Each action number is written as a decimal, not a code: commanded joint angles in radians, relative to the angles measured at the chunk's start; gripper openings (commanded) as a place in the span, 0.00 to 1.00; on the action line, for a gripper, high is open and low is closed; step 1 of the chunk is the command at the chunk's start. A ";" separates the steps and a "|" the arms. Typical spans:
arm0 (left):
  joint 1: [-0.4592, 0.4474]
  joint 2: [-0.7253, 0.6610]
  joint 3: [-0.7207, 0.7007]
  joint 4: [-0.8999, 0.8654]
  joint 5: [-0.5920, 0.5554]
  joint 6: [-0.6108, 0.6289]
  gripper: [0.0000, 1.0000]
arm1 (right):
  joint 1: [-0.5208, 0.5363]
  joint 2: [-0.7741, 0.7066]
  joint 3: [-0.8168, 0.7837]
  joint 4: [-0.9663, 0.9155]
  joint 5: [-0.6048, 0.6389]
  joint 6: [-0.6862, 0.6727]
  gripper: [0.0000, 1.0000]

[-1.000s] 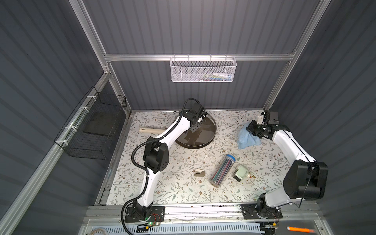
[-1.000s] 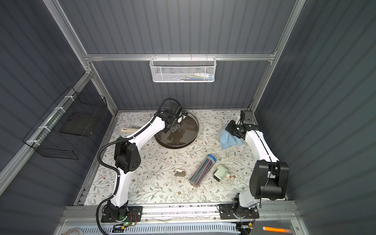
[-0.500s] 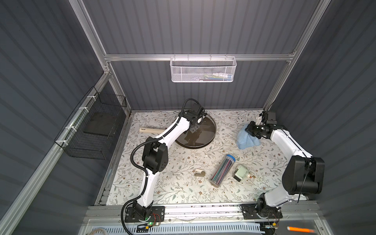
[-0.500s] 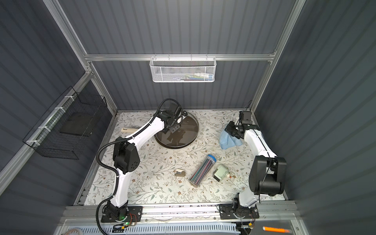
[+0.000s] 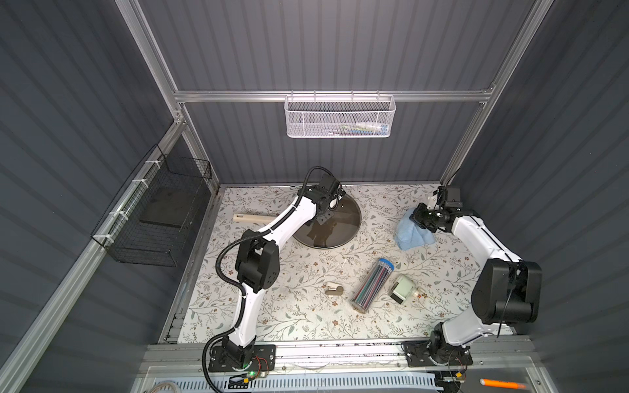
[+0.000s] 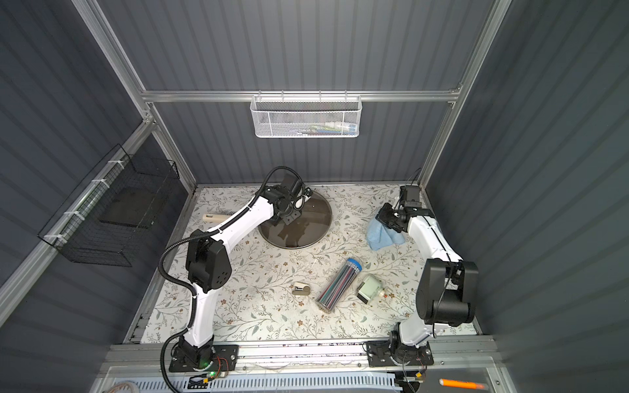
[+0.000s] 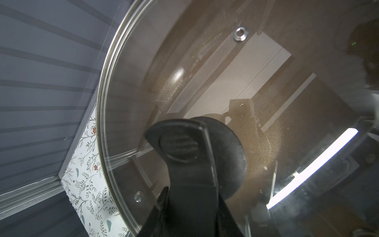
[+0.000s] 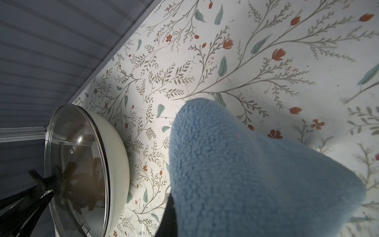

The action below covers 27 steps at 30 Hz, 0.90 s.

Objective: Wipe the pot lid with a cloth
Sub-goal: Place the pot lid on the cooking pot.

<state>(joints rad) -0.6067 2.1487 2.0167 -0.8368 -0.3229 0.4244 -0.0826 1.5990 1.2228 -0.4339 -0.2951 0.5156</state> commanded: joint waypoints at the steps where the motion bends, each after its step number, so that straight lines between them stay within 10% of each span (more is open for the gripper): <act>1: 0.008 -0.090 0.008 0.064 -0.029 -0.019 0.00 | -0.003 0.023 -0.009 0.011 0.007 -0.005 0.00; 17: 0.009 -0.064 -0.001 0.036 -0.007 -0.041 0.02 | 0.003 0.077 -0.063 0.034 -0.029 0.010 0.03; 27: 0.008 -0.120 -0.028 0.056 -0.008 -0.066 0.51 | 0.012 0.078 -0.115 0.071 -0.029 0.023 0.08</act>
<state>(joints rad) -0.6067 2.1212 1.9972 -0.8085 -0.3248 0.3912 -0.0757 1.6760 1.1133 -0.3882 -0.3153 0.5343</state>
